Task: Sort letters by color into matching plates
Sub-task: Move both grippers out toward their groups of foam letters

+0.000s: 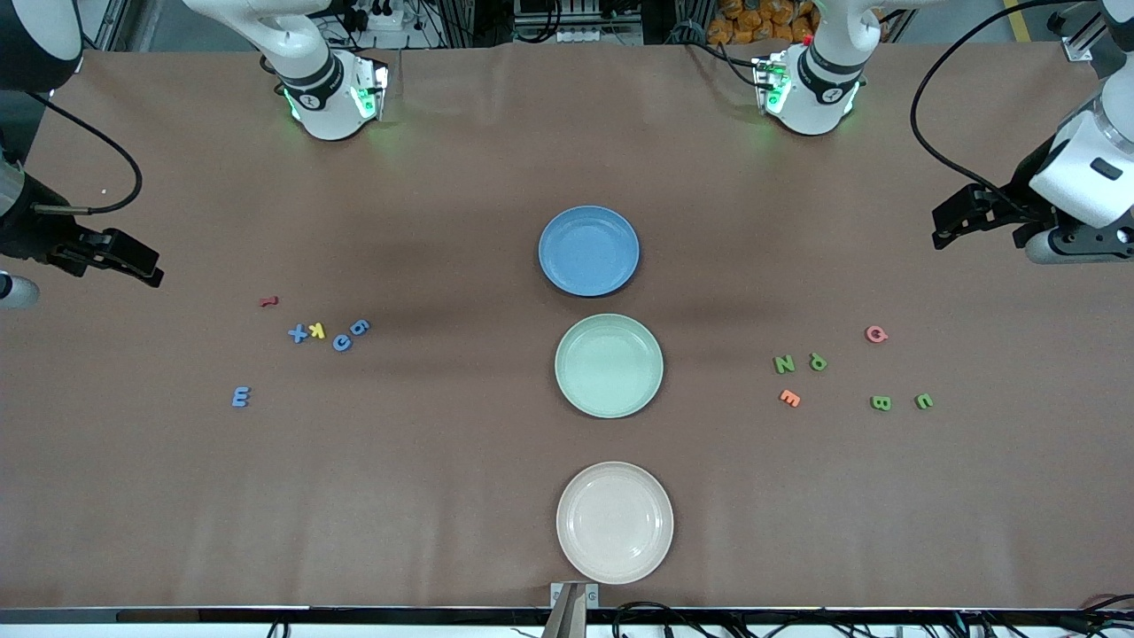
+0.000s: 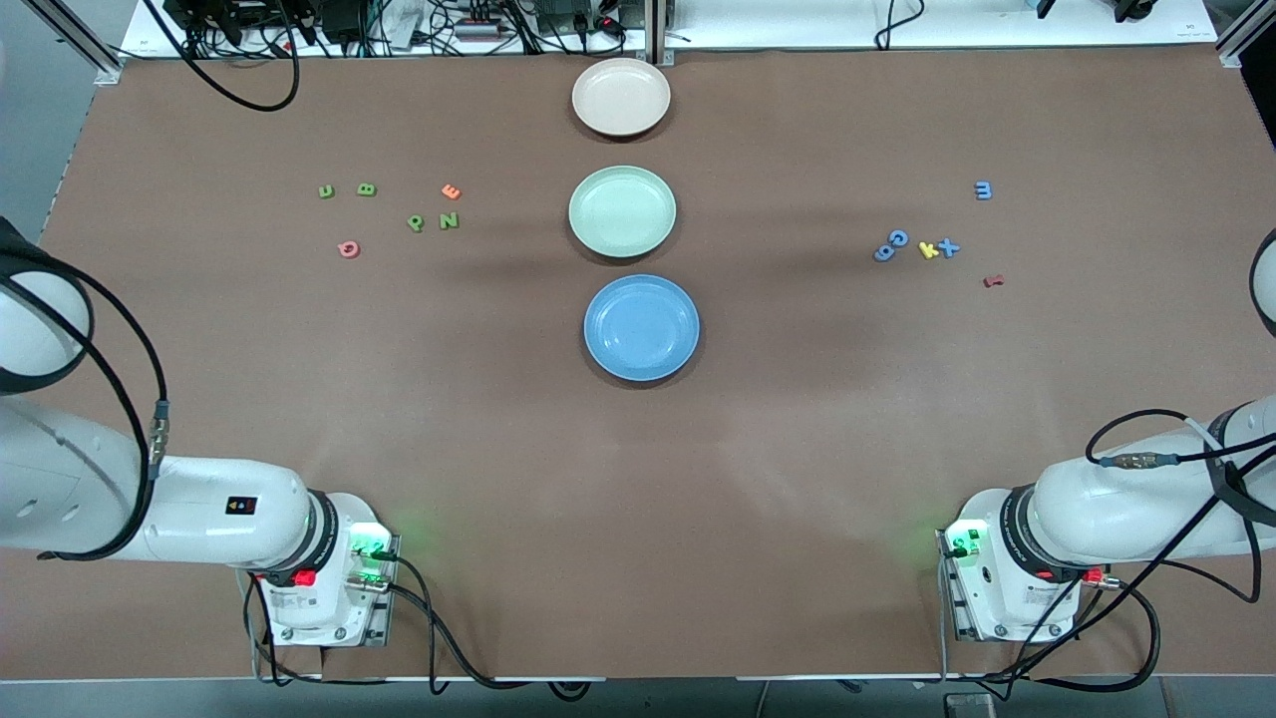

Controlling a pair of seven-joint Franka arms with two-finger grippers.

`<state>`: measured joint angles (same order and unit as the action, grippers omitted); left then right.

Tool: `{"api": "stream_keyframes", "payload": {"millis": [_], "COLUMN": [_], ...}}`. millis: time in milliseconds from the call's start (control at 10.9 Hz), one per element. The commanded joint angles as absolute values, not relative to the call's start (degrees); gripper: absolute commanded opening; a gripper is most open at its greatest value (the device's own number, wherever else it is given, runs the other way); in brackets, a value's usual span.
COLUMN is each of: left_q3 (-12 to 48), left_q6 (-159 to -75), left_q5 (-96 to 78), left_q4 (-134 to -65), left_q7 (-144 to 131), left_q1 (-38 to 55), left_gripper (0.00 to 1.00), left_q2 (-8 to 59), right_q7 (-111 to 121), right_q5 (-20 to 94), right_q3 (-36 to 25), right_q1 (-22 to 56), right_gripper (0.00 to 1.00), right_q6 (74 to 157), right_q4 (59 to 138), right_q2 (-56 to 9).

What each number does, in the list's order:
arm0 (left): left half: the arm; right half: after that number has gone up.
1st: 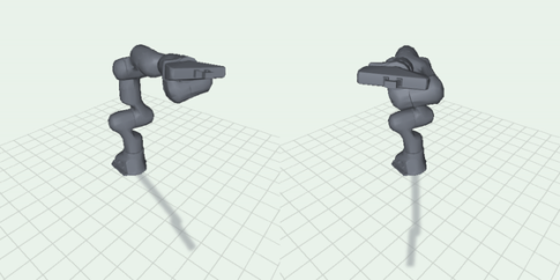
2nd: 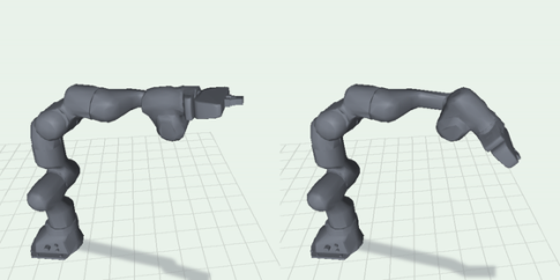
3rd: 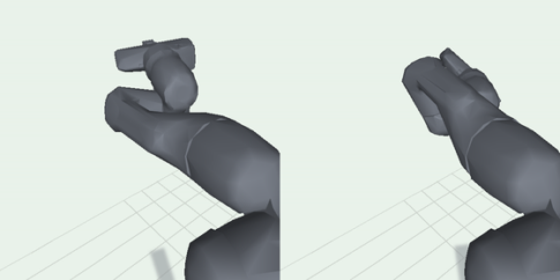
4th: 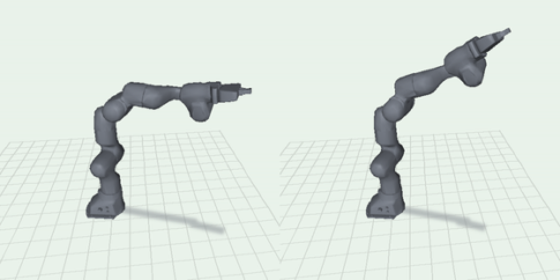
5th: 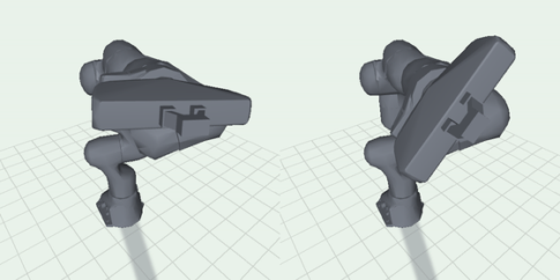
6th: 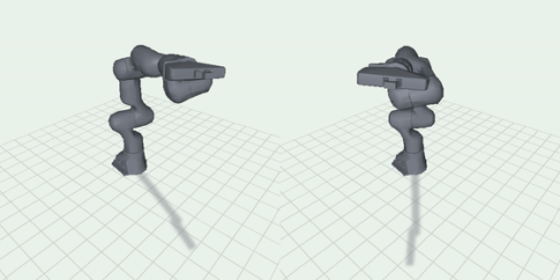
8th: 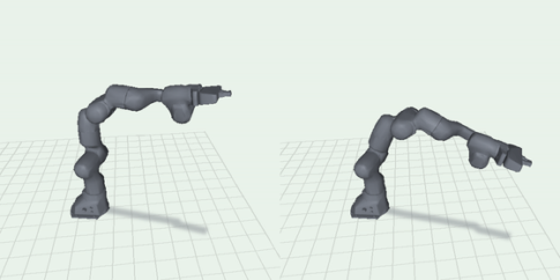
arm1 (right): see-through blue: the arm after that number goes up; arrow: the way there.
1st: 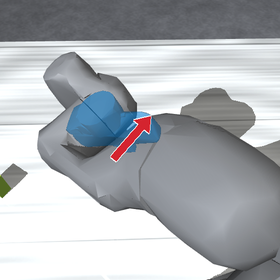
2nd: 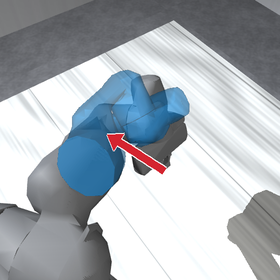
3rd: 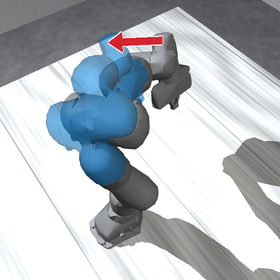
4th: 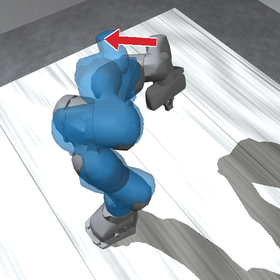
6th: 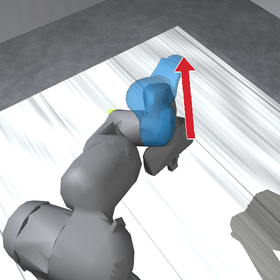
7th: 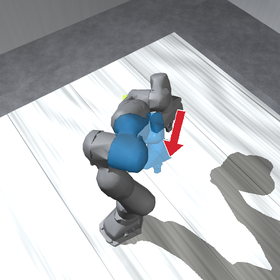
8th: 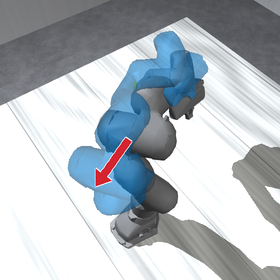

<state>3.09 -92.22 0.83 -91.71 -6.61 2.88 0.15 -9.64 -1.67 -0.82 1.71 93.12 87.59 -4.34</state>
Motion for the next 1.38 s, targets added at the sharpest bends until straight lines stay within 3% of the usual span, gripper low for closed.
{"api": "stream_keyframes", "payload": {"millis": [0, 184, 644, 1288], "left_q3": [3.4, 3.4, 3.4, 3.6], "left_q6": [-92.3, -96.0, -116.2, -128.7], "left_q5": [1.8, 2.1, 2.2, 3.5], "left_q4": [-92.1, -95.6, -111.2, -112.7], "left_q7": [-5.8, -5.7, -4.8, -3.3], "left_q1": [0.8, 0.4, -0.1, -3.0], "left_gripper": [1.00, 1.00, 1.00, 1.00], "left_q2": [2.3, 3.1, 3.0, 14.2], "right_q7": [-9.1, -9.4, -21.6, -57.1], "right_q5": [-2.3, -2.2, 2.8, 3.5], "right_q3": [-1.4, -1.4, -1.5, -1.2], "right_q1": [2.5, 2.5, 2.6, 6.5], "right_gripper": [1.00, 1.00, 1.00, 1.00], "right_q6": [92.8, 93.6, 97.2, 111.2], "right_q4": [86.7, 87.4, 90.8, 101.6], "right_q2": [-4.7, -4.7, -6.2, -10.6]}}
